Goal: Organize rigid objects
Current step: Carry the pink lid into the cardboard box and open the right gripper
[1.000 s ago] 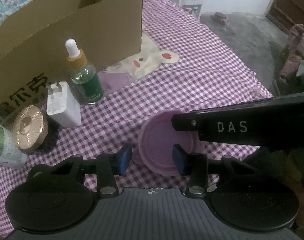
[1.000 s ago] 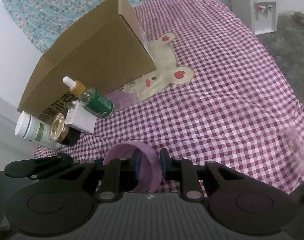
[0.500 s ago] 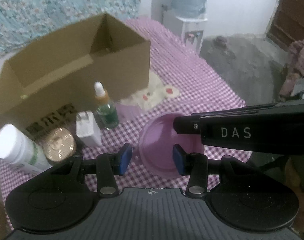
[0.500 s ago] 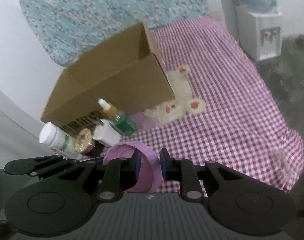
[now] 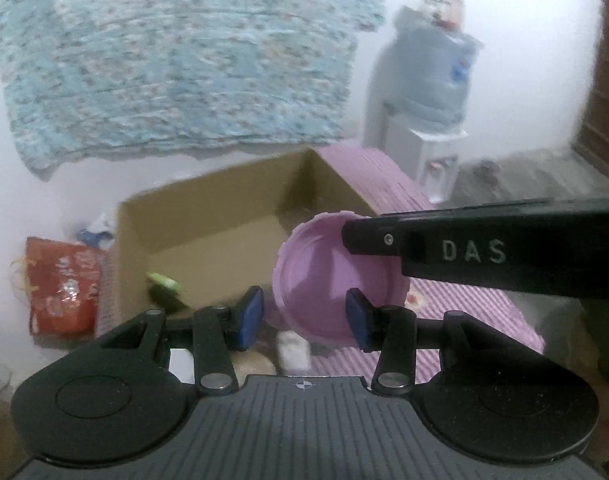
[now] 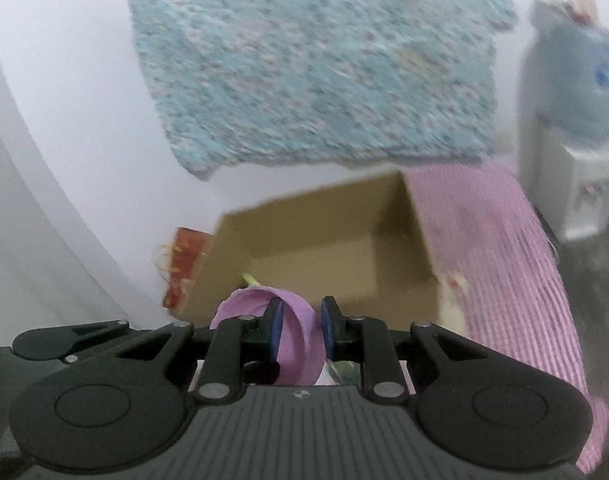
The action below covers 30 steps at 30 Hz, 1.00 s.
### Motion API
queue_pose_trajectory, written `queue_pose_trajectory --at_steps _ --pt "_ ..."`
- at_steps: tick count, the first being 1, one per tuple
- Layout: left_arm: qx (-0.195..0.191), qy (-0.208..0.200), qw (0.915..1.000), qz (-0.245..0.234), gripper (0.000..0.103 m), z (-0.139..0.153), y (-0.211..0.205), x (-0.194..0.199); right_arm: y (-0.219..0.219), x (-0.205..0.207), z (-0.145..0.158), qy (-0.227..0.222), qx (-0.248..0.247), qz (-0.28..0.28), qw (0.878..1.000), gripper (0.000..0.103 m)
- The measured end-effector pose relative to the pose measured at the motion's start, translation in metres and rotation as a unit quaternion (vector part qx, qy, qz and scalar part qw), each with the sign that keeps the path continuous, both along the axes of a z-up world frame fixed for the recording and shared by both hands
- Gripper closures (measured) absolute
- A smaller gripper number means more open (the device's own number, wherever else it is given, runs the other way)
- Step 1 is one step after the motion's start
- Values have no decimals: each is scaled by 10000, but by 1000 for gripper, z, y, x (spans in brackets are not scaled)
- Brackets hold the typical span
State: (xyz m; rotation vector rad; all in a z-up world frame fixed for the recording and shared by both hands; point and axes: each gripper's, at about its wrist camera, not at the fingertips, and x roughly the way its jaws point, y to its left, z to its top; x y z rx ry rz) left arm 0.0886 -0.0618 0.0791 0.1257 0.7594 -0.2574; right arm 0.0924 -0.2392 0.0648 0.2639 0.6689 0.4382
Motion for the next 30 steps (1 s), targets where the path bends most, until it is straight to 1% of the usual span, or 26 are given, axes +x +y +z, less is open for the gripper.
queue_pose_trajectory --at_steps 2,4,7,10,12,14,16,18,23,26,30 --pt "-82 38 9998 174 58 9 15 16 14 14 7 -35 6 163 9999 80" --pt "-141 63 9994 297 58 15 30 31 28 32 11 24 35 333 9994 80" --pt "-186 186 9985 471 58 20 51 56 48 67 12 266 75 586 9979 81" --pt "-1 289 9977 620 58 17 63 81 68 110 5 628 94 808 9947 81" --pt "99 455 9966 678 58 11 69 102 78 137 -5 906 73 870 9921 81" --pt "88 748 9942 763 58 0 78 129 88 167 -19 1224 75 930 9881 81" --pt "85 991 9915 841 58 -12 85 153 95 188 -35 1490 98 954 9842 81" --pt "124 1144 9897 850 58 -22 88 170 102 210 -49 1718 69 975 9803 81" --pt "387 1553 9828 924 59 -53 88 206 111 255 -88 2225 63 1044 9693 82" --pt "585 1617 9807 926 59 -66 85 217 111 276 -107 2484 105 1028 9631 82" --pt "791 1628 9789 945 57 -76 81 226 116 293 -128 2702 171 1013 9573 82"
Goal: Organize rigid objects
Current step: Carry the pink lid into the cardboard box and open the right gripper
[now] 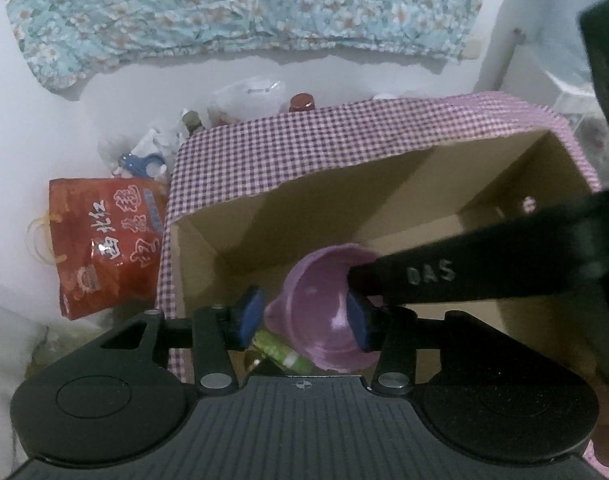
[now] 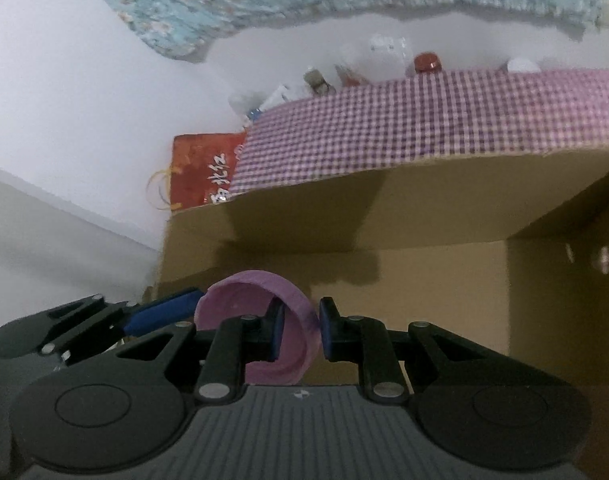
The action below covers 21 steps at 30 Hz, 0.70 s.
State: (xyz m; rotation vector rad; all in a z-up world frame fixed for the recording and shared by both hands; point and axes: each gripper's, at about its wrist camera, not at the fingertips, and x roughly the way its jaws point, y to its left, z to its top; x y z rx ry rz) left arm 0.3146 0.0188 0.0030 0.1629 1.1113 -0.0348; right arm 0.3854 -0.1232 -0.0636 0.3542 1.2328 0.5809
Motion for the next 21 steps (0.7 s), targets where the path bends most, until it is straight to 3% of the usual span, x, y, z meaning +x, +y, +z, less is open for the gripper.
queue_pose_trajectory --at_steps 11,16,21 --pt "25 -27 10000 16 54 -2 -1 2 7 17 -33 209 199 -181 9994 83" --pt "-42 -170 9998 27 53 7 -2 -5 5 17 -32 205 298 -400 9985 82" --pt "-147 -386 9991 21 53 28 2 -18 -14 2 -10 37 494 -483 9976 82"
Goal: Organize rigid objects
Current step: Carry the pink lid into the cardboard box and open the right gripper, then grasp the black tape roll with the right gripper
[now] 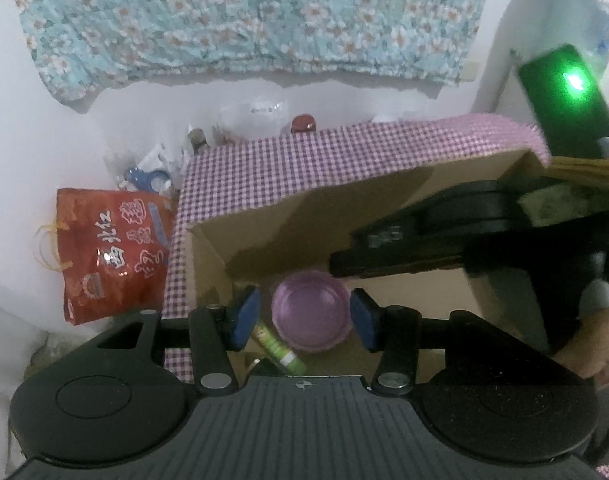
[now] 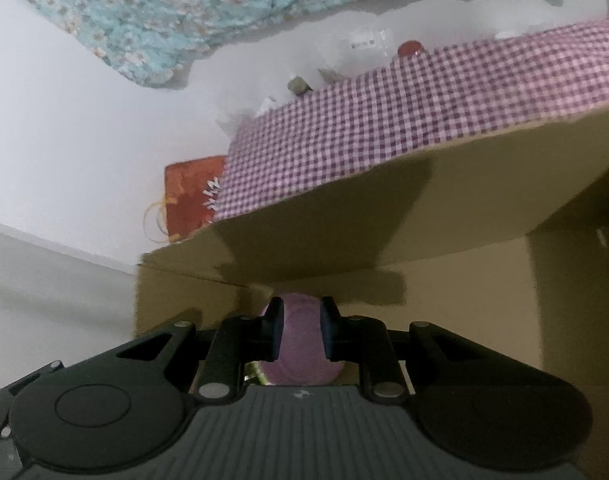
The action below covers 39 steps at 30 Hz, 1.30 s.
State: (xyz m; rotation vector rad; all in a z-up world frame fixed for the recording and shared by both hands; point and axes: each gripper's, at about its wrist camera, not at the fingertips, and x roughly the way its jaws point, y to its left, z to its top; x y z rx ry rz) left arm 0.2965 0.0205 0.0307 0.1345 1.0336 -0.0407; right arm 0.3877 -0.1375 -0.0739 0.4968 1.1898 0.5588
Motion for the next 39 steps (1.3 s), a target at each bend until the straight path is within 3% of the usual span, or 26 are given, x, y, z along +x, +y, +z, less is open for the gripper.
queue_pose_trajectory --at_steps 3,7,15,17,19,24,30,39 --pt "-120 -162 9998 -9 51 18 3 -14 -19 -17 19 -155 155 -34 9998 81" --pt "-271 -390 9989 -13 50 47 5 -44 -55 -44 43 -155 737 -212 9969 81" --pt "-490 -877 9946 -256 39 94 2 -134 -126 -145 97 -763 1287 -344 9882 80" --pt "-581 -922 9937 -265 35 93 3 -157 -136 -174 101 -948 1238 -346 9872 72" --pt "-702 -889 9934 -199 28 85 3 -178 -143 -201 98 -1060 1132 -370 9872 58" --pt "-1087 -488 9929 -21 24 42 3 -215 -139 -248 67 -856 946 -348 9912 57" --pt "-785 57 9969 -17 23 -19 -9 -227 -115 -275 23 -510 416 -155 9977 57" --pt "-633 636 9959 -81 24 -76 -19 -228 -85 -273 -21 -39 262 27 9996 58"
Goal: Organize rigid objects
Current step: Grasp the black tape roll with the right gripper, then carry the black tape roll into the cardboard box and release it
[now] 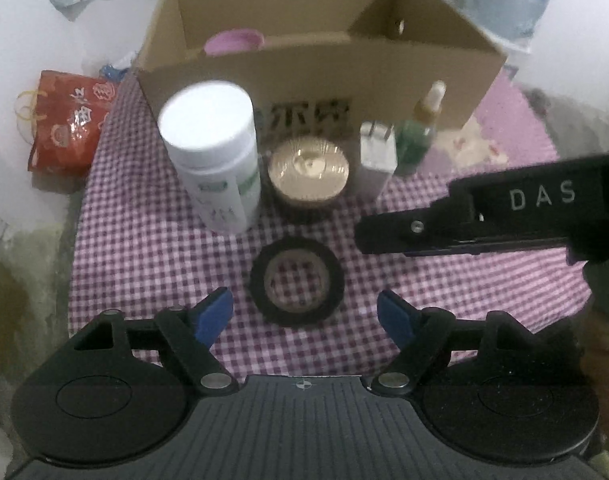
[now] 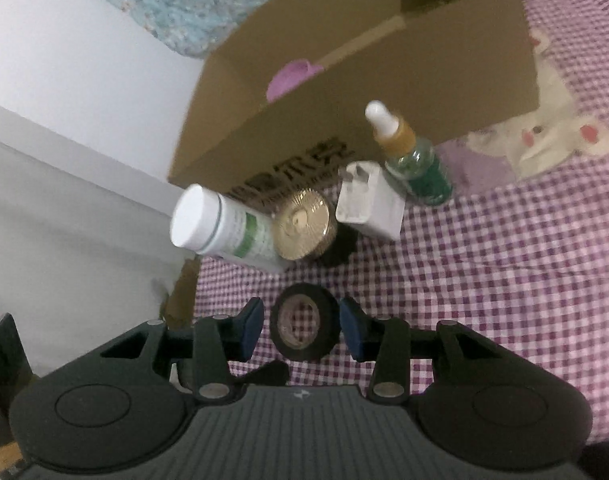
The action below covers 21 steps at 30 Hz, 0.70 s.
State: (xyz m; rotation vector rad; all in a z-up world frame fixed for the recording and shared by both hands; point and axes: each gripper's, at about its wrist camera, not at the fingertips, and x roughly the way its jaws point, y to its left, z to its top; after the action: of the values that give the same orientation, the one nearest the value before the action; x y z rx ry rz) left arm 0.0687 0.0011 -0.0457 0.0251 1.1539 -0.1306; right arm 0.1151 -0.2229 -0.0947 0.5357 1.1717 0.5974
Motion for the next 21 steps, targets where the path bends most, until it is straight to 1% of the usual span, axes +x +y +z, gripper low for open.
queue_pose_trajectory --at_steps 2,4,9,13,17,21 --pt "70 57 10000 -4 27 -8 -2 2 7 3 -8 67 -66 45 9999 60" --pt "110 90 9999 -21 32 -14 -3 5 12 5 -13 109 -117 80 9998 63" --pt "159 237 9996 -36 42 -28 -4 10 20 11 -24 203 -212 181 9994 67" --pt "148 246 9996 -57 41 -31 -4 11 23 13 -34 339 -203 182 9991 70" --pt "106 219 9996 -159 42 -30 -8 11 18 14 -45 565 -32 115 9983 73" --pt "1 213 9992 -350 43 -31 -17 8 4 9 -44 582 -50 -17 9983 73"
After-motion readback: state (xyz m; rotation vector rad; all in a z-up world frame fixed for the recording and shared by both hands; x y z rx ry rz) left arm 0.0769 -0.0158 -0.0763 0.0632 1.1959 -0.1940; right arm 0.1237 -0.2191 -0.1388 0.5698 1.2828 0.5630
